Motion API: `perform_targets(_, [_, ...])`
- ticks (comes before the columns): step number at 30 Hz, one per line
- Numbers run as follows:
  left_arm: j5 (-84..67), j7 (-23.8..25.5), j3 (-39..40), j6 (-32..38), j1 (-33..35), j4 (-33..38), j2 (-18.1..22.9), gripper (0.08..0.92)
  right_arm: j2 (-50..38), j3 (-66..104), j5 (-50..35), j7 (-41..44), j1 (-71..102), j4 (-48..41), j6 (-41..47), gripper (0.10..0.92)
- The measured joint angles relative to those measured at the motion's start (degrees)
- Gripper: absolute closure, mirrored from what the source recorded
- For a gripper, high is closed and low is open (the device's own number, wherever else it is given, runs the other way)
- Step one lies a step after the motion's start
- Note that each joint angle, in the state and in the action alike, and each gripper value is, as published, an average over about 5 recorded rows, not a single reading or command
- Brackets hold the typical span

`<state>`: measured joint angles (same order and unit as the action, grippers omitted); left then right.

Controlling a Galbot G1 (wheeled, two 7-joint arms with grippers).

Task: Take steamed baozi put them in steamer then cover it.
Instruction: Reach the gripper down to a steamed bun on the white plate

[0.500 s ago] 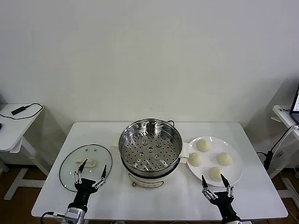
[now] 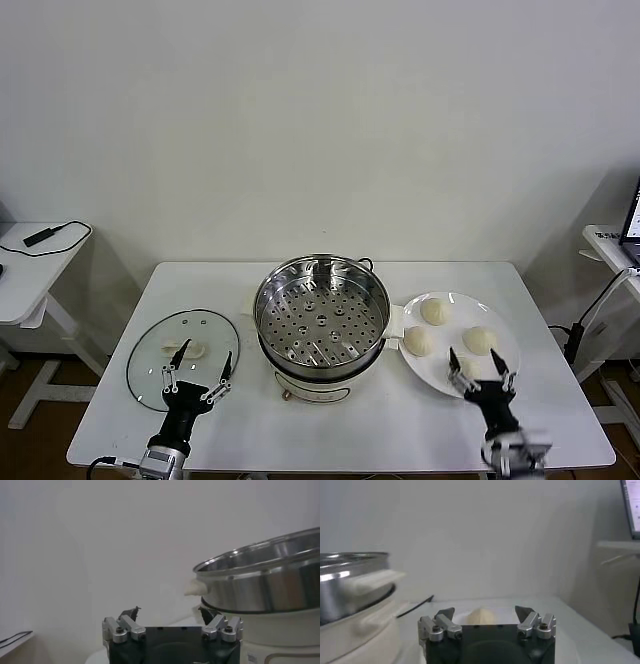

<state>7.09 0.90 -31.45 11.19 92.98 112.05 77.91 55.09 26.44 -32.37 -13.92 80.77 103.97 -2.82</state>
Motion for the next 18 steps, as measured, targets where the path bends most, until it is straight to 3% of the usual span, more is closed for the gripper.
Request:
perform_targets(10, [0.0,0.0,0.5,0.2,-0.2,0.7,0.1,0.177,-9.7,-12.4,-6.3,4.5,-23.2,-12.9,5.6,0.203])
perform_targets(18, [0.0,-0.1,0.5,0.6,-0.2,0.8,0.3,0.177,-16.8,-30.3,-3.9,25.8,-45.2,-25.7,8.2,0.203])
